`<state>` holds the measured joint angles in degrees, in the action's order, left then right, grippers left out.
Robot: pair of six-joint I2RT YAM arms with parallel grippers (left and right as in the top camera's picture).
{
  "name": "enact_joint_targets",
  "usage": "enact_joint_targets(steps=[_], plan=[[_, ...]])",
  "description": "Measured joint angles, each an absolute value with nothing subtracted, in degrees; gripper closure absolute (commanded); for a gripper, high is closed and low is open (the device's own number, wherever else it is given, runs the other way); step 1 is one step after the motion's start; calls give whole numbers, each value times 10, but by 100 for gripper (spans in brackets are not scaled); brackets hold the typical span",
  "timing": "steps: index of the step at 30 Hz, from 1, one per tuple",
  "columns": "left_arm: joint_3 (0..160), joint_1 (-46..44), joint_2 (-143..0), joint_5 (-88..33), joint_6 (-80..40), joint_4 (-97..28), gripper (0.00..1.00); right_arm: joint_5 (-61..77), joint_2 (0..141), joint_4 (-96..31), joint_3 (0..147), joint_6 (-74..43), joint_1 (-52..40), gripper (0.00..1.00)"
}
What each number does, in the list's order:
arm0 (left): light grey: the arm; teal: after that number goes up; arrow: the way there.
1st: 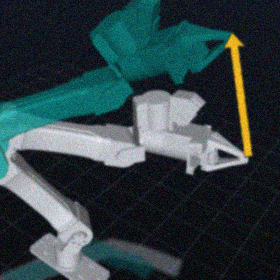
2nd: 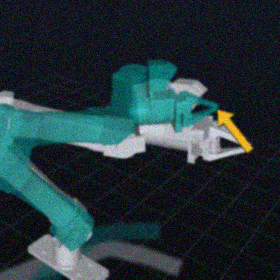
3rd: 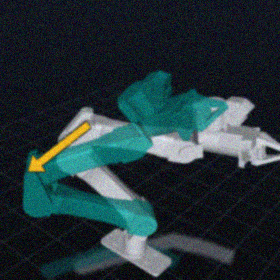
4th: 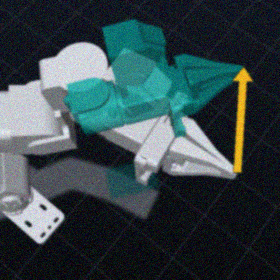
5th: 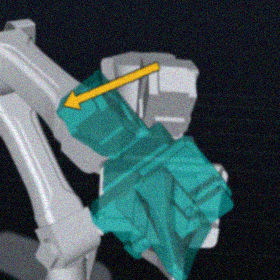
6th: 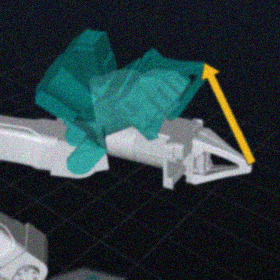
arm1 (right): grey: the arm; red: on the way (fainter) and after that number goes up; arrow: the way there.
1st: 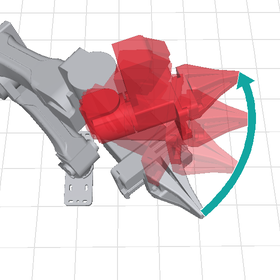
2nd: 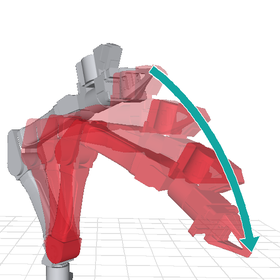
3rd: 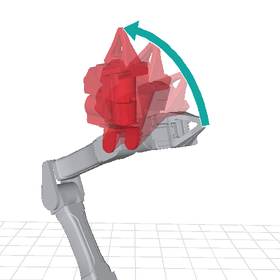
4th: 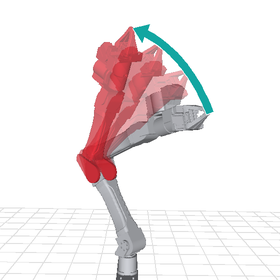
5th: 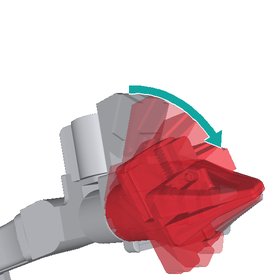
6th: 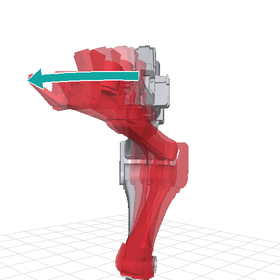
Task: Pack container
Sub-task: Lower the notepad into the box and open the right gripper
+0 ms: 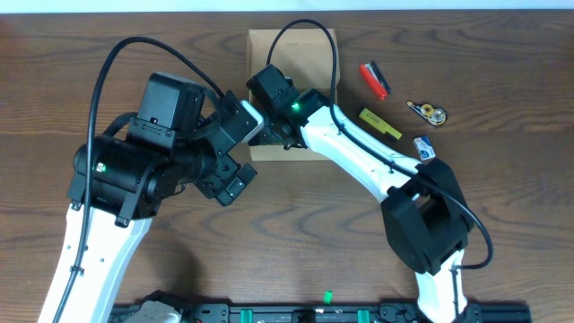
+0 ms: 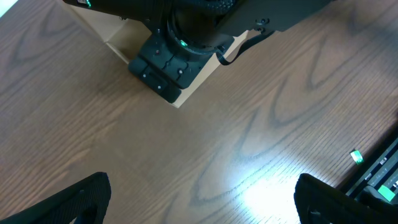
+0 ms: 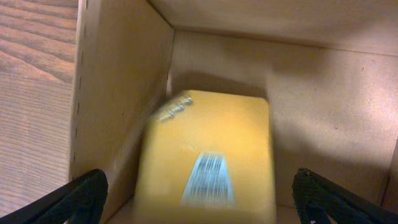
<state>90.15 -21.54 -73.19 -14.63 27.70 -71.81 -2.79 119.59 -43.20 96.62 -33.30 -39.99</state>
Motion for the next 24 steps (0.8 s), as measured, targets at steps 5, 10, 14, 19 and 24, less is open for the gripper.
enact_joint_targets(steps=[5, 10, 14, 19, 24], plan=[[901, -215, -732, -146, 277, -718, 5, -28, 1196, -437, 966, -333, -400, 5], [901, -215, -732, -146, 277, -718, 5, -28, 1196, -443, 966, -333, -400, 6], [901, -215, -732, -146, 277, -718, 5, -27, 1196, -449, 966, -331, -400, 7], [901, -215, -732, -146, 277, -718, 5, -24, 1193, -453, 966, -321, -392, 10], [901, -215, -732, -146, 277, -718, 5, -24, 1162, -454, 966, -294, -371, 13]])
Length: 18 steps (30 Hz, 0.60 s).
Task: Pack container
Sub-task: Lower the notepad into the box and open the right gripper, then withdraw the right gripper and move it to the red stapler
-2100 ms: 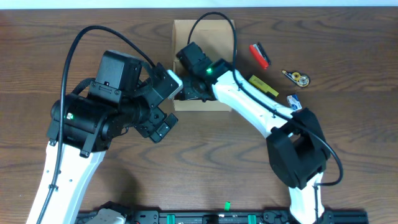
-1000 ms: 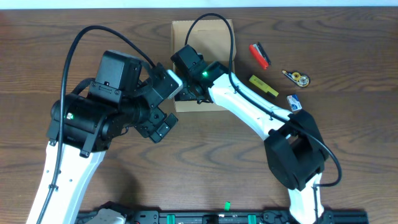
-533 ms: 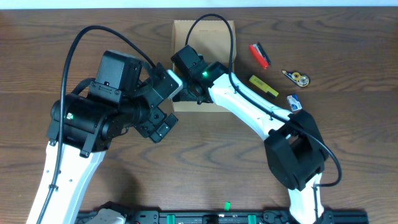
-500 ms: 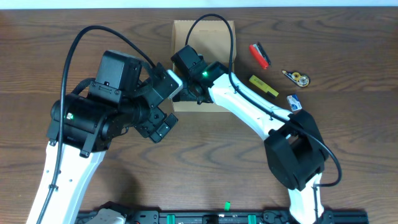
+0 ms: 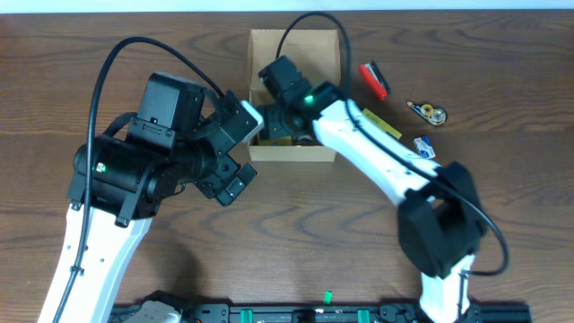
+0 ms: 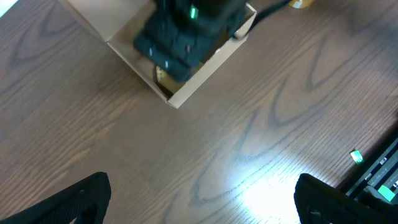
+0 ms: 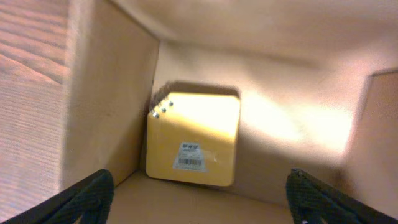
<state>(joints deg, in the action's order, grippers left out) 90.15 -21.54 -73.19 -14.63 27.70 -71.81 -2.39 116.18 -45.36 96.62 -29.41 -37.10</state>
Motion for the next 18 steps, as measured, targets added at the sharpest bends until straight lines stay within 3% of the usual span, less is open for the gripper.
enact_joint_targets(steps=[8, 18], plan=[[901, -215, -732, -146, 277, -718, 5, -55, 1046, -429, 967, -189, -321, 1], [901, -215, -732, -146, 277, -718, 5, -44, 1023, -405, 968, -5, -193, 1]])
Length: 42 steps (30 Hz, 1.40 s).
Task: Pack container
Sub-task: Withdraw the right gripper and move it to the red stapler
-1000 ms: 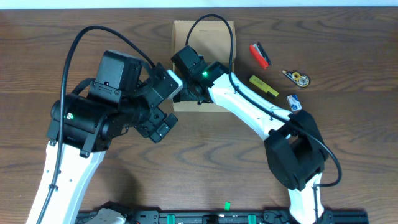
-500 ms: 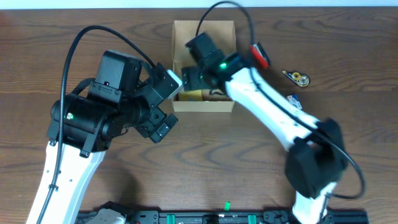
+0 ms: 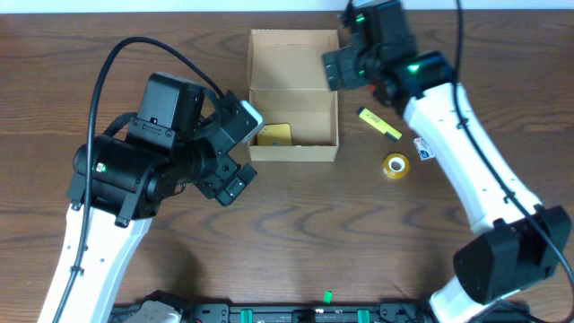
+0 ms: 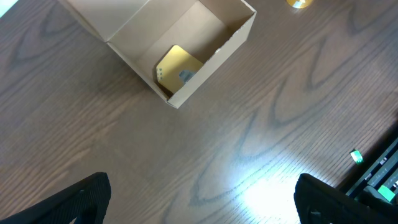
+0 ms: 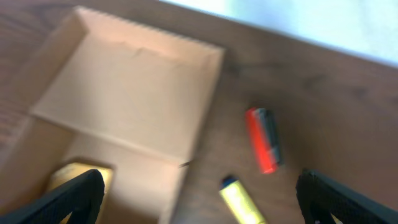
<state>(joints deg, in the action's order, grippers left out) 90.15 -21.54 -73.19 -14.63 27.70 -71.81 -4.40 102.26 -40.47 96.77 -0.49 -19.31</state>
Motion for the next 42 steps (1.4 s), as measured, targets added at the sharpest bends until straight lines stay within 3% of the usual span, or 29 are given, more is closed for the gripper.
enact_joint_targets(steps=[14, 33, 42], plan=[[901, -215, -732, -98, 277, -708, 5, -16, 1023, -395, 968, 170, -106, 1], [901, -215, -732, -90, 277, -708, 5, -16, 1127, -402, 968, 182, -86, 1], [901, -215, -732, -90, 277, -708, 5, -26, 1127, -362, 968, 123, -86, 1]])
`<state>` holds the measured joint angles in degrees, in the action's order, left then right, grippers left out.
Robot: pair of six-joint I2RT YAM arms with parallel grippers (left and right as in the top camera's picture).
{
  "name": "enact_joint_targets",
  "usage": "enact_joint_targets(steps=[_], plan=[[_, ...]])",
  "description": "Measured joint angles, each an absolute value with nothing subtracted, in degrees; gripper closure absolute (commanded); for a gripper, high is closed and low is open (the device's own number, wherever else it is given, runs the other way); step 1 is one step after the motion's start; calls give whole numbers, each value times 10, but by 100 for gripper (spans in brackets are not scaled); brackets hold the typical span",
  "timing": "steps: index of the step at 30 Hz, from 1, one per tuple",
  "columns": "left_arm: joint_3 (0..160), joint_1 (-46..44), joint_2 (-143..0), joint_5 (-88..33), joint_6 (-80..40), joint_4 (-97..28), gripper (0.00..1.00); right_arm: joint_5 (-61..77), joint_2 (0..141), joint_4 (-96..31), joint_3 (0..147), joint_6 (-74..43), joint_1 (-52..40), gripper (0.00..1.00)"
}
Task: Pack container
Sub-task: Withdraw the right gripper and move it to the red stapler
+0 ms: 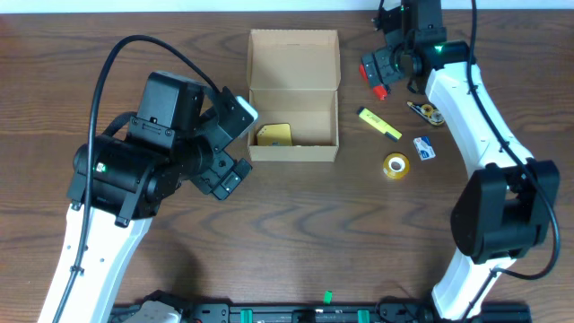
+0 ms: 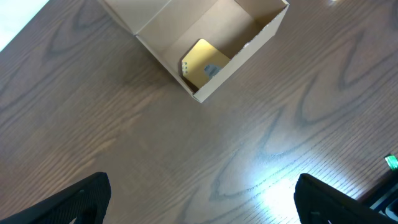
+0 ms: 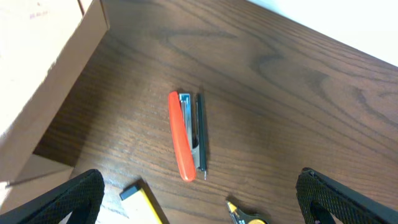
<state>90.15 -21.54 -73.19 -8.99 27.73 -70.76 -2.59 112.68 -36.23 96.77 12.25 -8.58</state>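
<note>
An open cardboard box sits at the table's back centre with a yellow pad in its front left corner. Right of it lie a red stapler, a yellow marker, a tape dispenser, a yellow tape roll and a small blue-and-white item. My right gripper hangs open above the stapler. The left gripper is open over bare wood, left of the box's front.
The box's lid flap lies open toward the back. The table's far edge runs just behind the box and stapler. My left arm's bulk fills the table's left side.
My right gripper has moved from over the box's right rim further right and back, to above the red stapler. The left wrist view has shifted slightly, so the box now sits more to the right.
My right gripper was first deep inside the box right over the yellow pad, then higher in the box with the pad lying free. After that it was clear of the box at its right rim, and now it is open above the stapler.
</note>
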Motion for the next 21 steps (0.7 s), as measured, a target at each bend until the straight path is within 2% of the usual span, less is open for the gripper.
enact_joint_targets(steps=[21], plan=[[901, -215, -732, -90, 277, -708, 5, -26, 1128, -342, 968, 110, -86, 1]])
